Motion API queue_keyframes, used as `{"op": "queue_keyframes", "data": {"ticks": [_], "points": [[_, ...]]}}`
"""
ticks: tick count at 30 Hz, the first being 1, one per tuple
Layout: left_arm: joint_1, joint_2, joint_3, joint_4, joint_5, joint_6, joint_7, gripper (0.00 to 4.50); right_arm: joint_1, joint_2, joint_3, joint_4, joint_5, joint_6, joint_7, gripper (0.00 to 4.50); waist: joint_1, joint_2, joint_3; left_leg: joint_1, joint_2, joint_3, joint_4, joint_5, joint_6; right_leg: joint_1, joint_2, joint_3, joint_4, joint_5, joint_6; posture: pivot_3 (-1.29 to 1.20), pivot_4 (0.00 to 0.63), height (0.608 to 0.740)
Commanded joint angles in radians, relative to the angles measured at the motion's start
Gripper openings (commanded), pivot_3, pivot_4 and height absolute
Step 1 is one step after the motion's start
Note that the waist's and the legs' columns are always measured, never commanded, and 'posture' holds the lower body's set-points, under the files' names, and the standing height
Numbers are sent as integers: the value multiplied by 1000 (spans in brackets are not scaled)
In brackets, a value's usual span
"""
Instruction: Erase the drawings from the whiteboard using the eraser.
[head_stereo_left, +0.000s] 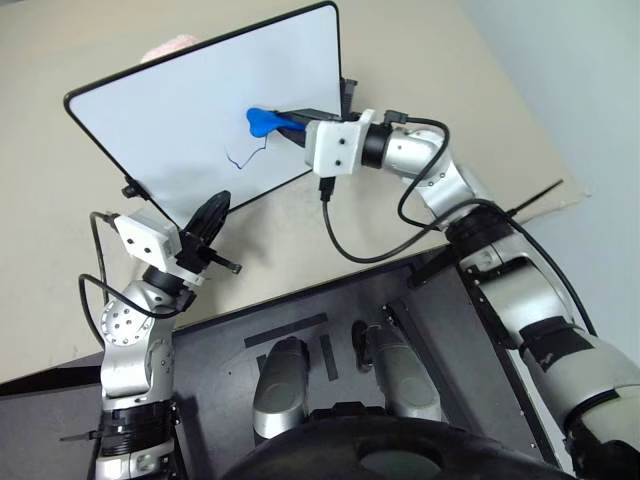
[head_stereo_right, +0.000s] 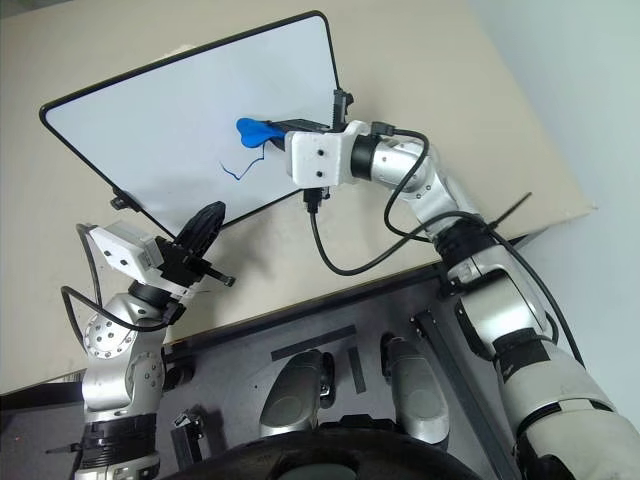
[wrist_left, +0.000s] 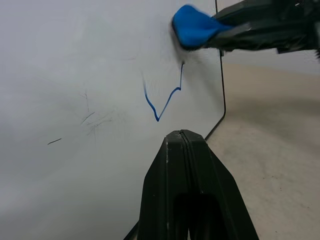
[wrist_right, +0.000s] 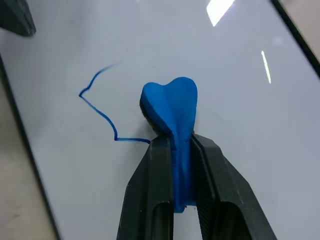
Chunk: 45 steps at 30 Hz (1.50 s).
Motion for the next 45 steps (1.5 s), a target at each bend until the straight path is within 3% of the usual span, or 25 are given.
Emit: {"op": "queue_keyframes", "data": {"ticks": [1, 10, 23, 37, 45], "points": [[3, -4, 6, -17, 0, -26, 4, 0, -66, 8, 38, 141, -113, -122, -165, 288, 0, 0, 0, 0, 0, 0, 0, 0, 0, 0, 0, 0, 0, 0, 0, 0, 150, 740], [16, -7, 11, -29, 3, -32, 16, 0, -94, 55, 108, 359, -222, -224, -284, 288, -3, 0, 0, 0, 0, 0, 1, -1, 0, 0, 0, 0, 0, 2, -1, 0, 150, 740], [17, -1, 9, -35, -2, -28, 14, 0, -166, 10, 66, 357, -261, -231, -485, 288, -4, 0, 0, -1, 1, 0, 1, -1, 0, -1, 0, 0, -1, 3, -1, 0, 150, 740], [-4, 6, 8, -22, -4, -21, 8, 0, -96, 62, 137, 416, -301, -191, -442, 288, -9, 0, 0, 0, 1, 0, 0, -1, 0, -2, 0, -1, -1, 4, -2, 0, 150, 740], [16, 6, 12, -38, -6, -20, 11, 0, -127, 34, 122, 405, -316, -177, -523, 288, -8, 0, 0, 0, 1, 0, 0, -1, 0, -2, 0, -1, -1, 4, -2, 0, 150, 740]]}}
